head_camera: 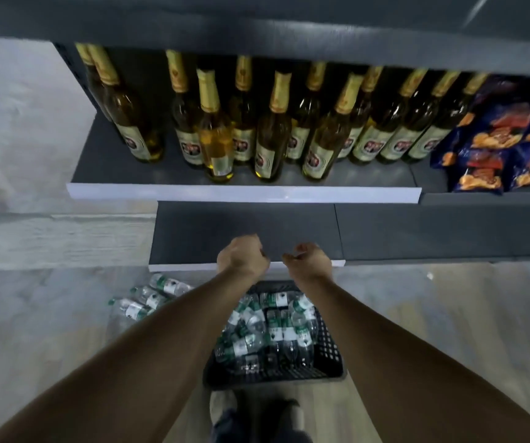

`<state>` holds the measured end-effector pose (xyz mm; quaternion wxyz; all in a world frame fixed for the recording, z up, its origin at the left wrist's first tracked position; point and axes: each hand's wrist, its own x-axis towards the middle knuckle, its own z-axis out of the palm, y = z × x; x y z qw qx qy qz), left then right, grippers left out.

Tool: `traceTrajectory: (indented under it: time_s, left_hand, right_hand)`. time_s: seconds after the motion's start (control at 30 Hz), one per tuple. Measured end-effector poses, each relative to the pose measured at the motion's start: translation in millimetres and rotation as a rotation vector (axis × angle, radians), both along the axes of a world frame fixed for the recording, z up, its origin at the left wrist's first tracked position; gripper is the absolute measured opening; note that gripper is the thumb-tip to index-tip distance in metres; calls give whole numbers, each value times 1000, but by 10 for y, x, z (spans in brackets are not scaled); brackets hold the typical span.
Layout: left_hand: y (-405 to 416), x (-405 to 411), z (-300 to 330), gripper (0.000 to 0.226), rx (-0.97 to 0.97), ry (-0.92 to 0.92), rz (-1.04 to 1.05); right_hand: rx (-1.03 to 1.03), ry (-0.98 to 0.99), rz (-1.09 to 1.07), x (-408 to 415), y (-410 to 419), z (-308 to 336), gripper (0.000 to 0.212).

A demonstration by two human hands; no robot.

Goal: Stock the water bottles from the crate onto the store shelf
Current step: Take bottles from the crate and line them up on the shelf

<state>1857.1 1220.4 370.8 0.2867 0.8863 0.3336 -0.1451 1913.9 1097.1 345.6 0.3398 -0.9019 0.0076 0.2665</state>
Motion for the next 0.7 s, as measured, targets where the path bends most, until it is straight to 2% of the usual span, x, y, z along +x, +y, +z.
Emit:
traceTrajectory:
  time_s: [0.1,0.2,0.37,0.5,0.7]
  left_hand:
    - [-66,-2,-508,15,-26,39,-6]
    - [-95,52,-1155,17,-34,49,-35]
    - [-160,-20,-2312,14,-62,140,-43]
    - [-194,-133,-3107,20,-73,181,-34]
    - [-214,-347,-4038,12,-49,217,-12]
  right_hand:
    - [-35,51,-5,-73,-158,-503,32]
    - [-109,52,58,-103,-337,-1184,20]
    - [-135,127,93,-195,-560,-2422,39]
    - [-108,150,110,-359,-655,-3190,38]
    - [-99,207,160,-537,-685,-4031,40]
